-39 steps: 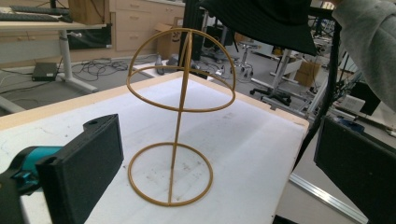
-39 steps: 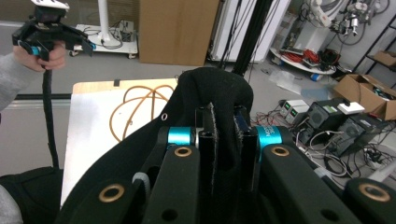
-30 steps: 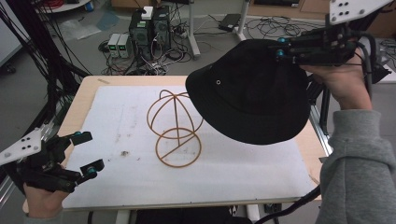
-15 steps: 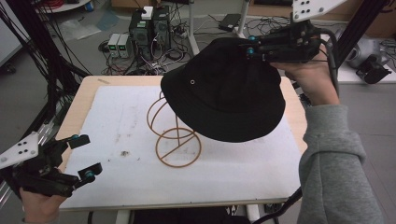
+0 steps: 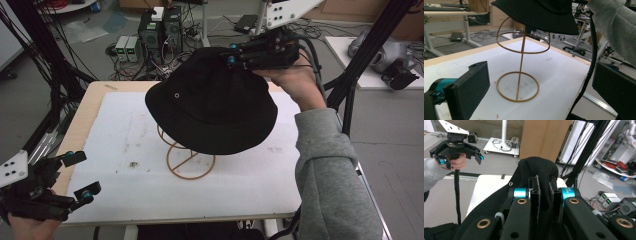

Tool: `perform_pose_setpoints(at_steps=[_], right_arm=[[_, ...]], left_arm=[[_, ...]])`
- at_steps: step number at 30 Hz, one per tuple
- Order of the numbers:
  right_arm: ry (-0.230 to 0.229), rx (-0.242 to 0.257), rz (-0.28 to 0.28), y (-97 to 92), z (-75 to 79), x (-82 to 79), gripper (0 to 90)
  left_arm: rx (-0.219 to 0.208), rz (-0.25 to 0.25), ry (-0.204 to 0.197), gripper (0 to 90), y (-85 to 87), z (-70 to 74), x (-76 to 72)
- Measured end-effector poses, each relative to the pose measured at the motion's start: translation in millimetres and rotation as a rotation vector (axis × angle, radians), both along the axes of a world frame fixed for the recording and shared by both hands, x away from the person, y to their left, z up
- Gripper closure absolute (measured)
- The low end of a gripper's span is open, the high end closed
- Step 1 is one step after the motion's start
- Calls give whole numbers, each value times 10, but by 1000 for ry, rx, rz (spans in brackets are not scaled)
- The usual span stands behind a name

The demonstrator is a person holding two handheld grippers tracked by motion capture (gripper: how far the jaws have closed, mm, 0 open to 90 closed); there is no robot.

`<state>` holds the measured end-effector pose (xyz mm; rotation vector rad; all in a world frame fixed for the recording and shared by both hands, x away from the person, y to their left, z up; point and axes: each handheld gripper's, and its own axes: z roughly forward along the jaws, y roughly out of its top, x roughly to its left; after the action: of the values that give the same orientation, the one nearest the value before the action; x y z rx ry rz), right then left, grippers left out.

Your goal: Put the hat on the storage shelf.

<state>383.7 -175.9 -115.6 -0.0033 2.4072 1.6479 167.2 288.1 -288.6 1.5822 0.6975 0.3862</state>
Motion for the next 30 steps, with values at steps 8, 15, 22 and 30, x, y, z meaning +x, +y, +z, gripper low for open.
perform_pose_setpoints(at_steps=[8, 15, 22, 30], right_arm=[[12, -14, 37, 273, -105, 60, 841], [17, -19, 85, 546, -153, 63, 840], [23, -35, 94, 656, -189, 75, 841], [43, -65, 88, 715, -375, 132, 840]], left_arm=[[-1, 28, -2, 18, 71, 4, -109], [-2, 50, 0, 18, 117, -1, -190], [-5, 60, 0, 17, 148, -1, -233], [-1, 57, 5, 17, 131, -9, -220]])
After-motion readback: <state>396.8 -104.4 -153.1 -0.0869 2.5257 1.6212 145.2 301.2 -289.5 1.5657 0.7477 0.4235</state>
